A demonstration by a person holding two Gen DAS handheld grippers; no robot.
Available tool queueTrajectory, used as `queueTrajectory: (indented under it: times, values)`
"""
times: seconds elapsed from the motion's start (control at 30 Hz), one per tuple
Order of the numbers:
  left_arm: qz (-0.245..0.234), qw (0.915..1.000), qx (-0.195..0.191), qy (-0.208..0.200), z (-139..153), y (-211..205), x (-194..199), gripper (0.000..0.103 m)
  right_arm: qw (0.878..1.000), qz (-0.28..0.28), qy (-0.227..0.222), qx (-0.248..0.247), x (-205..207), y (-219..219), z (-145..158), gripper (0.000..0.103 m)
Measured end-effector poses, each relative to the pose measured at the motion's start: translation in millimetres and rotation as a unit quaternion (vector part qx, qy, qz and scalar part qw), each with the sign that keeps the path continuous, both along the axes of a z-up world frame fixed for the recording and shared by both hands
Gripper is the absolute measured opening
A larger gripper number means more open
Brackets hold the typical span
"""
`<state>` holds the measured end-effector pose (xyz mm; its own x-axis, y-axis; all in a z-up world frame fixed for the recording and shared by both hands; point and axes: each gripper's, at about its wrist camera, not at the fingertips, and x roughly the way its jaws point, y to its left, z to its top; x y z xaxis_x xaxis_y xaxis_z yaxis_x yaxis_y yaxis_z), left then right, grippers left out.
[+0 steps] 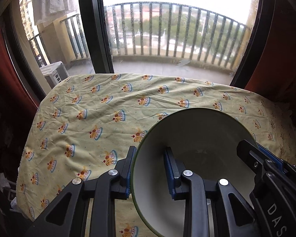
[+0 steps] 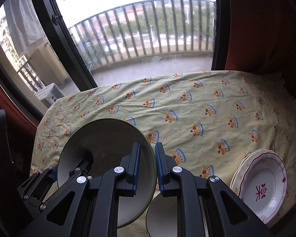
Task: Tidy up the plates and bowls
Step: 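Lift the bowl with both grippers and carry it to the bowl stack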
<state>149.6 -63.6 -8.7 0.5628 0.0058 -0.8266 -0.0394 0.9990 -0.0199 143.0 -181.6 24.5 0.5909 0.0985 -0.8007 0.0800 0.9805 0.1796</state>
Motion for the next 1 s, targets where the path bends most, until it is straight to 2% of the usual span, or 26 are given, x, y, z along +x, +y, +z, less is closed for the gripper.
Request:
queueTrajectory:
  times: [0.3, 0.6, 1.0]
  values:
    - [-0.016, 0.9998, -0.005, 0.003, -4.0, -44.3, -16.9, 0.027, 1.0, -0.001, 0.0, -0.01, -21.7, -43.4, -0.5, 0.019]
    - [-0.033, 0.9993, 0.001, 0.015, -13.9, -68.9, -36.8, 0.026, 1.0, -0.011, 0.014, 0.001, -47.7, -71.3, -12.0, 0.019]
    - [-0.023, 0.9976, -0.002, 0.065, -46.9, -77.2, -54.7, 0.026, 0.998, 0.002, 0.058, -0.003, -65.4, -79.8, -44.1, 0.019]
